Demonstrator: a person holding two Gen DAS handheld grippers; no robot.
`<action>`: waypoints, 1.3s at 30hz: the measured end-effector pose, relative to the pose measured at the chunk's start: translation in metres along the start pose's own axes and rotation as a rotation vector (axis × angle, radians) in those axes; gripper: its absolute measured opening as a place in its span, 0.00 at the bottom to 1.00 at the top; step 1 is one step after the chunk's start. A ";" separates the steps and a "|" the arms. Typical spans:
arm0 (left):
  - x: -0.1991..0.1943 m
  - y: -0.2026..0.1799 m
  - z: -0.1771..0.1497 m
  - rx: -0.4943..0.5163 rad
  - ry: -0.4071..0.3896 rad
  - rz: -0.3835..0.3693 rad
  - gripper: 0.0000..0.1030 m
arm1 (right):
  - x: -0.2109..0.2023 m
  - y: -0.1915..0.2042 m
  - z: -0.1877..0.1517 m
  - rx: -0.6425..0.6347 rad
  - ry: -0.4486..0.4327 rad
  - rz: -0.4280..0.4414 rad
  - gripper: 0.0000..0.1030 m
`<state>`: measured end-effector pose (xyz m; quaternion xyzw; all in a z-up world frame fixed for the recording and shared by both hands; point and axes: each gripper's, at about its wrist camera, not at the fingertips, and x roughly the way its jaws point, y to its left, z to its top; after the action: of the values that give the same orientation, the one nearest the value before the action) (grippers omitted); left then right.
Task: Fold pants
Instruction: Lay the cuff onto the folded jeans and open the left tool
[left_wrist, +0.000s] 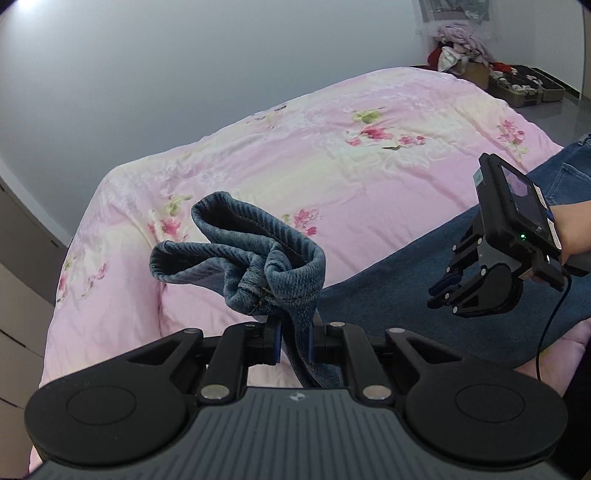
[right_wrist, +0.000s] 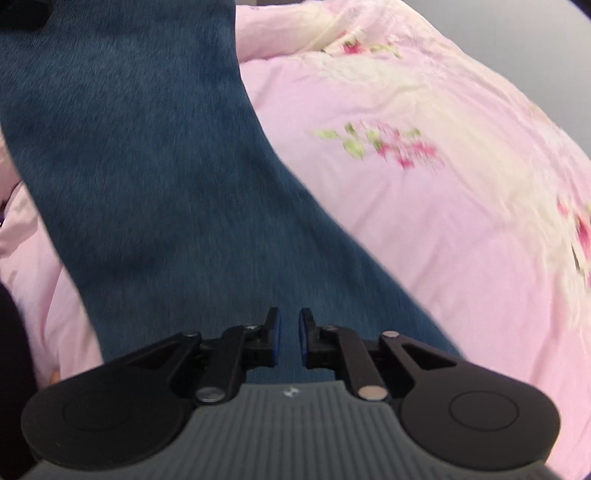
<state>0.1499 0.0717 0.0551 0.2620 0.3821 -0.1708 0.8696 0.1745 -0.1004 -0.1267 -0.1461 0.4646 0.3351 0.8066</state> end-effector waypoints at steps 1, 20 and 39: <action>-0.001 -0.007 0.003 0.015 -0.008 -0.013 0.13 | -0.006 -0.003 -0.014 0.016 0.014 0.019 0.06; 0.068 -0.200 0.012 0.315 0.050 -0.331 0.13 | -0.087 -0.051 -0.159 0.383 0.039 0.125 0.09; 0.063 -0.172 -0.043 0.154 0.147 -0.576 0.66 | -0.106 -0.082 -0.182 0.724 -0.094 0.211 0.34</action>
<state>0.0808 -0.0473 -0.0724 0.2198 0.4884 -0.4194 0.7330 0.0750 -0.3025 -0.1387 0.2126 0.5279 0.2366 0.7875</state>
